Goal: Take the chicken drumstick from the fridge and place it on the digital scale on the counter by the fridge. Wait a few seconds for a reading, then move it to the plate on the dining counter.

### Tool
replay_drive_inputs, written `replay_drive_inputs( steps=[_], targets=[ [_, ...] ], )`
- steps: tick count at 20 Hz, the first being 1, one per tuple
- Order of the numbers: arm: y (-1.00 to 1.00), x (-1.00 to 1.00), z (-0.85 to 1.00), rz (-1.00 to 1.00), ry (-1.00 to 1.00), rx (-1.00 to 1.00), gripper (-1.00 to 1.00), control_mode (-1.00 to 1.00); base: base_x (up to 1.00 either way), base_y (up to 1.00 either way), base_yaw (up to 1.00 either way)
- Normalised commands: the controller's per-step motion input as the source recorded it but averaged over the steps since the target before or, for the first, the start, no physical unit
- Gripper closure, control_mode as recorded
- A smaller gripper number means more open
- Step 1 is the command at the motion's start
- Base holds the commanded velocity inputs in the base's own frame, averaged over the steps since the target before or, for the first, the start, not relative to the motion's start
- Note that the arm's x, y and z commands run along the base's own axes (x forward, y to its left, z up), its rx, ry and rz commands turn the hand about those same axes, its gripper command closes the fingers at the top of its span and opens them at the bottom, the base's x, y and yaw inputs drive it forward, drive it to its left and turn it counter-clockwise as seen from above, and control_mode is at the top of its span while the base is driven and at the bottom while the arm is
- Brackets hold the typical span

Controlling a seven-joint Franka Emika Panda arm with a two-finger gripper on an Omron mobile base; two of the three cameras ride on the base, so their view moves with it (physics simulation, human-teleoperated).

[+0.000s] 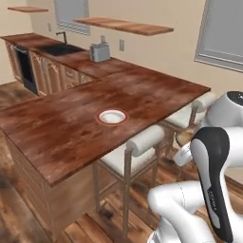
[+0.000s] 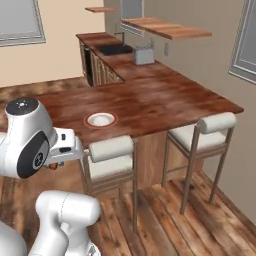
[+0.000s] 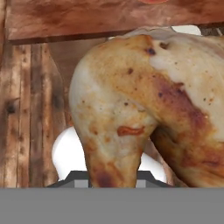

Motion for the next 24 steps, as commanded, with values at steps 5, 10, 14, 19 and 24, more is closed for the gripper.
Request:
replay_drive_inputs(
  steps=[5,10,14,19,24],
  targets=[
    [0.0,0.0,0.0,0.0,0.0,0.0,1.0,1.0,0.16,-0.87,0.57],
    [0.0,0.0,0.0,0.0,0.0,0.0,1.0,1.0,0.25,-0.7,0.61],
    [0.0,0.0,0.0,0.0,0.0,0.0,1.0,1.0,0.3,-0.68,0.58],
    [0.0,0.0,0.0,0.0,0.0,0.0,1.0,1.0,0.43,-0.53,0.14],
    [0.0,0.0,0.0,0.0,0.0,0.0,1.0,1.0,0.66,-0.13,0.0]
  ],
)
